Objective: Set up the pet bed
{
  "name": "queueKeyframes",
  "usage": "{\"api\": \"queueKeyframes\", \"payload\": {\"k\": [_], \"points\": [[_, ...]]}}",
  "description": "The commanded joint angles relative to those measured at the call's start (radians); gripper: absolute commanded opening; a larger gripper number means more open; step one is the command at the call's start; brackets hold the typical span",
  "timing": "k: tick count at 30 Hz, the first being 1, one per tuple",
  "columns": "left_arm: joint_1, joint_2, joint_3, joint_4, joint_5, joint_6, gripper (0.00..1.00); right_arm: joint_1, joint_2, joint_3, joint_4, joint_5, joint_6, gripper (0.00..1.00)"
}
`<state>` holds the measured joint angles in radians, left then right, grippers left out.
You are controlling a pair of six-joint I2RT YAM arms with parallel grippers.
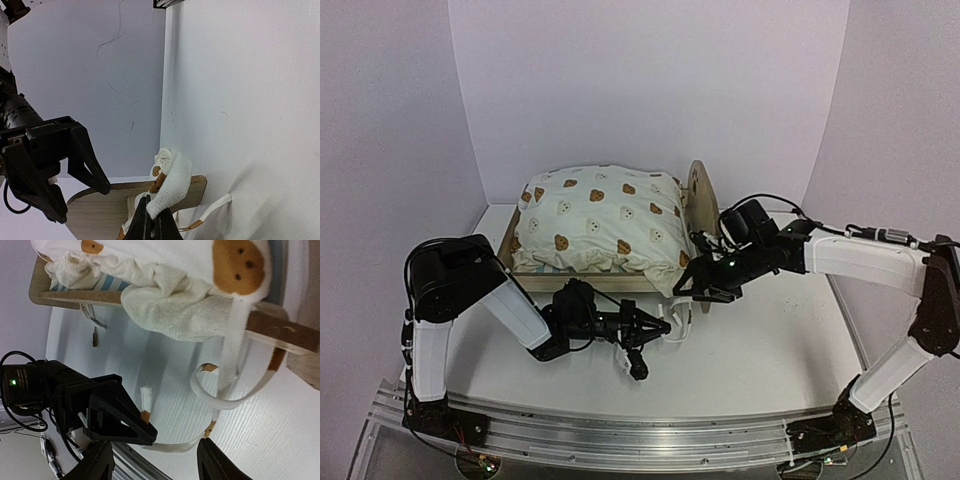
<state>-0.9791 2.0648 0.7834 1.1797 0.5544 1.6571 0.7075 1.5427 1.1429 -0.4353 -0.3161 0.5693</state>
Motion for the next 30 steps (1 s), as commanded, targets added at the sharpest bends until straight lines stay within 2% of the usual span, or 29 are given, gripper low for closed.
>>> {"api": "queueKeyframes", "payload": {"k": [1,10,15,19,23,24,28,30], "points": [[-0.003,0.005,0.025,0.047,0.025,0.032,0.0,0.033,0.067,-0.012,0.16,-0.107,0.082,0.53],[-0.002,0.007,0.029,0.04,0.029,0.033,0.0,0.055,0.161,-0.009,0.253,-0.146,0.145,0.4],[-0.003,0.005,0.028,0.04,0.029,0.035,0.0,0.059,0.185,-0.017,0.256,-0.136,0.15,0.38],[-0.003,0.006,0.031,0.036,0.025,0.031,0.0,0.066,0.204,-0.017,0.257,-0.162,0.154,0.27],[-0.003,0.007,0.036,0.034,0.018,0.018,0.0,0.066,0.19,-0.036,0.257,-0.16,0.149,0.03],[-0.003,0.007,0.036,0.034,0.016,0.018,0.0,0.066,0.182,-0.041,0.257,-0.154,0.144,0.01],[-0.003,0.006,0.036,0.034,0.018,0.018,0.0,0.066,0.16,-0.058,0.255,-0.123,0.138,0.0],[-0.003,0.006,0.036,0.034,0.021,0.021,0.0,0.066,0.16,-0.061,0.252,-0.114,0.144,0.04]]}}
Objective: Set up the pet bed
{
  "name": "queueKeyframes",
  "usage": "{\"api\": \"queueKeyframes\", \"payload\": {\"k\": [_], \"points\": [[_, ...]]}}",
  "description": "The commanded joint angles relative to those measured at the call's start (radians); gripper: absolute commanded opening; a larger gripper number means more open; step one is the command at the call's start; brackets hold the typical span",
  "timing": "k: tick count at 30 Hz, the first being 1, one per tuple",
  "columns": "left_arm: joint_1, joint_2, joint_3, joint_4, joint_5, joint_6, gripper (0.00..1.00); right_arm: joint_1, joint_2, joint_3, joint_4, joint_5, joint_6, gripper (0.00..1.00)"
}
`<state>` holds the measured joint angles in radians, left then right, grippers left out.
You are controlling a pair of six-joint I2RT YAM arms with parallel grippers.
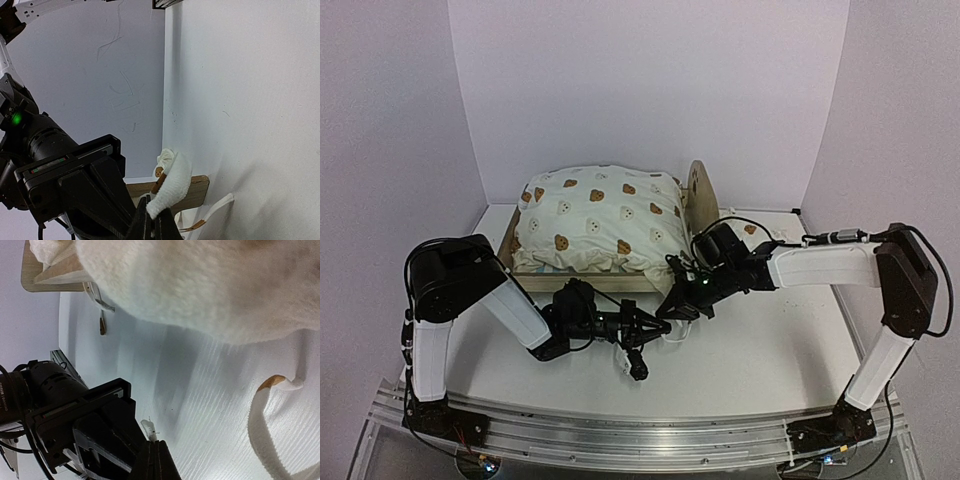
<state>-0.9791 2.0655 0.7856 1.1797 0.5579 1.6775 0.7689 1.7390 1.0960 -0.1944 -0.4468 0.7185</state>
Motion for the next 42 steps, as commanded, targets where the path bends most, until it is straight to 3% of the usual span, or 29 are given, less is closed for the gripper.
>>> {"api": "queueKeyframes", "payload": {"k": [1,5,10,21,26,30,32,34,37,39,42], "points": [[-0.003,0.005,0.032,0.034,0.018,0.002,0.0,0.004,-0.034,-0.014,0.009,0.017,-0.001,0.1],[-0.003,0.003,0.027,0.039,0.027,0.013,0.0,0.005,-0.018,-0.003,0.007,0.007,0.013,0.28],[-0.003,0.001,0.024,0.034,0.033,0.021,0.0,0.004,0.011,0.026,0.018,-0.053,0.051,0.31],[-0.003,0.001,0.03,0.032,0.018,0.024,0.0,0.003,0.021,0.014,0.023,-0.089,0.073,0.0],[-0.003,-0.002,0.023,0.079,0.022,-0.041,0.02,0.0,-0.046,-0.01,0.02,0.011,0.03,0.0],[-0.003,-0.014,0.017,0.078,0.026,-0.096,0.41,-0.011,-0.135,-0.041,0.005,0.106,-0.026,0.0],[-0.003,-0.025,-0.001,0.07,0.026,-0.13,0.54,-0.014,-0.178,-0.066,-0.013,0.158,-0.057,0.0],[-0.004,-0.041,-0.022,0.057,0.03,-0.186,0.61,-0.015,-0.213,-0.089,-0.024,0.201,-0.076,0.0],[-0.005,-0.071,-0.031,0.009,0.019,-0.319,0.63,-0.016,-0.25,-0.121,-0.042,0.253,-0.099,0.0],[-0.005,-0.099,0.008,-0.075,-0.025,-0.5,0.62,-0.016,-0.276,-0.144,-0.063,0.296,-0.114,0.0],[-0.002,-0.133,0.15,-0.338,-0.106,-0.856,0.56,-0.016,-0.317,-0.189,-0.07,0.363,-0.133,0.0]]}}
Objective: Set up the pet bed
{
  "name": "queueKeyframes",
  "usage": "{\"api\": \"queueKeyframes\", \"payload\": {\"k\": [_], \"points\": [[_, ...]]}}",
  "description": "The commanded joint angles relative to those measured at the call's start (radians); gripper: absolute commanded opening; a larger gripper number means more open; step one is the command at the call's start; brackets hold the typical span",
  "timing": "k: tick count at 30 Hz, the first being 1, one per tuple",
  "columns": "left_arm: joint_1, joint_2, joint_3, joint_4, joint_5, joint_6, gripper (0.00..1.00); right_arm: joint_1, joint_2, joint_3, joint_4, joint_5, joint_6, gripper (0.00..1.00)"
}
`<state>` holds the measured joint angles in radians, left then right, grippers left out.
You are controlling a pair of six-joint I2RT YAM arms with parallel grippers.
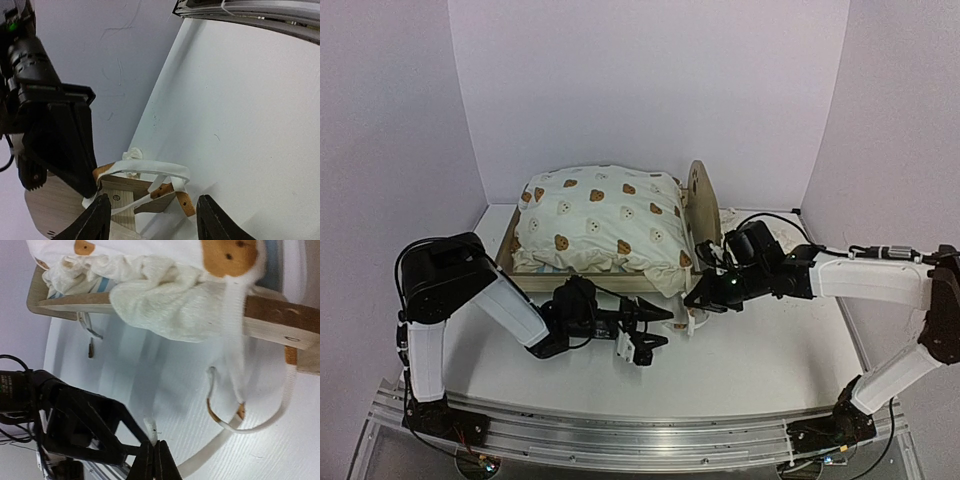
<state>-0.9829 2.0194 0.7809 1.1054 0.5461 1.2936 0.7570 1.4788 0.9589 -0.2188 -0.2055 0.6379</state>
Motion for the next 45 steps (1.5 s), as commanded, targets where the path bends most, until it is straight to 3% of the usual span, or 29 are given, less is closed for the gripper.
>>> {"api": "queueKeyframes", "payload": {"k": [1,3,6,10,15,21,24,31,35,39,45], "points": [[0.004,-0.084,0.203,-0.354,-0.109,-0.606,0.52,-0.004,-0.066,-0.061,-0.046,0.141,-0.06,0.0],[0.006,-0.069,0.29,-0.465,-0.131,-0.827,0.43,-0.004,-0.075,-0.078,-0.046,0.166,-0.076,0.0],[0.006,-0.043,0.339,-0.522,-0.18,-1.108,0.38,-0.003,-0.073,-0.089,-0.039,0.197,-0.096,0.0],[0.006,0.005,0.401,-0.661,-0.343,-1.47,0.38,-0.004,-0.068,-0.099,0.005,0.243,-0.116,0.0],[0.004,0.05,0.456,-0.726,-0.381,-1.708,0.43,-0.004,-0.068,-0.126,0.069,0.247,-0.128,0.0],[0.003,0.14,0.539,-0.719,-0.372,-1.796,0.45,-0.004,-0.074,-0.158,0.119,0.24,-0.149,0.0],[0.003,0.158,0.559,-0.692,-0.385,-1.8,0.41,-0.006,-0.071,-0.159,0.131,0.238,-0.166,0.0],[0.008,0.177,0.563,-0.676,-0.454,-1.81,0.15,-0.04,-0.025,-0.146,0.147,0.182,-0.208,0.0],[0.011,0.176,0.545,-0.624,-0.453,-1.805,0.14,-0.05,-0.004,-0.136,0.147,0.155,-0.228,0.0],[0.011,0.179,0.528,-0.582,-0.439,-1.809,0.0,-0.051,0.012,-0.134,0.15,0.141,-0.232,0.0],[0.018,0.123,0.474,-0.55,-0.337,-1.738,0.0,-0.057,0.053,-0.105,0.156,0.183,-0.337,0.0]]}}
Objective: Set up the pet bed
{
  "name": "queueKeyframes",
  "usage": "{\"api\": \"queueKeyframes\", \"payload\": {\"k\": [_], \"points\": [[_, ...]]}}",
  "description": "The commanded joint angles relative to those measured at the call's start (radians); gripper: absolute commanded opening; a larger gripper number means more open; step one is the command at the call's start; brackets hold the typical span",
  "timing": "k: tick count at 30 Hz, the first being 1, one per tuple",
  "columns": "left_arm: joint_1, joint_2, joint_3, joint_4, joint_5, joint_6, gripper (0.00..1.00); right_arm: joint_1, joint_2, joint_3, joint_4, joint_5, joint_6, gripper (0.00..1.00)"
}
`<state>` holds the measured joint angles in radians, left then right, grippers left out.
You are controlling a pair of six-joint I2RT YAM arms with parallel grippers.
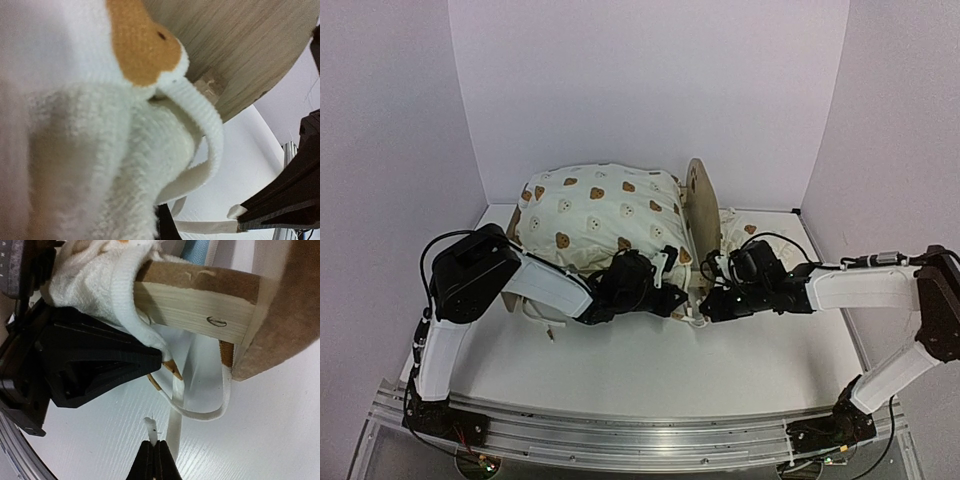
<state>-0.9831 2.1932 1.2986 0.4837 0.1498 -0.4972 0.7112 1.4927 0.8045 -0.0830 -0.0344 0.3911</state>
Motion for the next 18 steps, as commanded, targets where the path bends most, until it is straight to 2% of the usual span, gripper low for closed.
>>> {"api": "queueKeyframes", "payload": {"k": [1,11,18], "points": [[0.021,-0.066,-0.063,0.073,0.07,0.072,0.0,-0.014,0.05,0.066,0.02,0.012,-0.126,0.0],[0.038,-0.159,-0.149,0.105,0.193,0.257,0.0,-0.024,0.21,0.189,0.066,-0.043,-0.26,0.0],[0.045,-0.184,-0.193,0.14,0.37,0.348,0.0,-0.025,0.253,0.133,0.32,-0.127,-0.226,0.0]]}}
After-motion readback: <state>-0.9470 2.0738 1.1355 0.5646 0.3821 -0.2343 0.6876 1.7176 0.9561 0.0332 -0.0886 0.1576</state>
